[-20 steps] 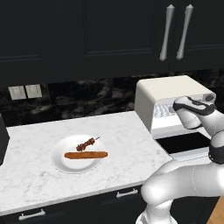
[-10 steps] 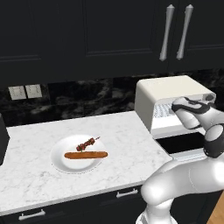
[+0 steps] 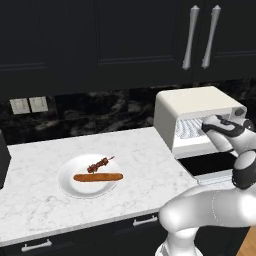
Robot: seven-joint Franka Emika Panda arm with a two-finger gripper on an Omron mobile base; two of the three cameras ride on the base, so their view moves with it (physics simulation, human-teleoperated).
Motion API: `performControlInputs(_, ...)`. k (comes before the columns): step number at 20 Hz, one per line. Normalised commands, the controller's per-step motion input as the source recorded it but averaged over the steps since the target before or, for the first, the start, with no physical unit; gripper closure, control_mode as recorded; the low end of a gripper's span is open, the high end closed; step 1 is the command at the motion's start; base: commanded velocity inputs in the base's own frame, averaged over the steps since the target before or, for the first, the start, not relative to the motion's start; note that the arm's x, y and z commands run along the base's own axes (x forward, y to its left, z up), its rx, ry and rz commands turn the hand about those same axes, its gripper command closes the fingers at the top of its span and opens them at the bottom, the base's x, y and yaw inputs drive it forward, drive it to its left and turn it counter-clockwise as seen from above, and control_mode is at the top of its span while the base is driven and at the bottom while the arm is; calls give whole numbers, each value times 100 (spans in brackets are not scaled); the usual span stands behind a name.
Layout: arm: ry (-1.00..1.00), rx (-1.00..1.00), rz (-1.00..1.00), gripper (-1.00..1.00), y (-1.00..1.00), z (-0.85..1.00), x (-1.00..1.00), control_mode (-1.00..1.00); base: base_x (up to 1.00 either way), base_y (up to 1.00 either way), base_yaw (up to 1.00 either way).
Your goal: Pick up the kebab skewer and baguette bread, and place them inside the toaster oven. Close the toaster oven door and start by setting the timer.
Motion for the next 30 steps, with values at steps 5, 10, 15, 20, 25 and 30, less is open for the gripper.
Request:
performControlInputs(5,10,0,0,-100,0,-70,-71,-100,0,0,0)
performControlInputs(10,17,0,0,-100,0,-67,-70,-100,0,0,0)
performControlInputs(15,21,1,0,-100,0,-57,-64,-100,0,0,0)
performControlInputs(20,22,2,0,-100,0,-56,-64,-100,0,0,0)
performControlInputs(25,21,0,0,-100,0,-45,-56,-100,0,0,0)
performControlInputs(30,18,0,0,-100,5,-30,-34,-100,0,0,0)
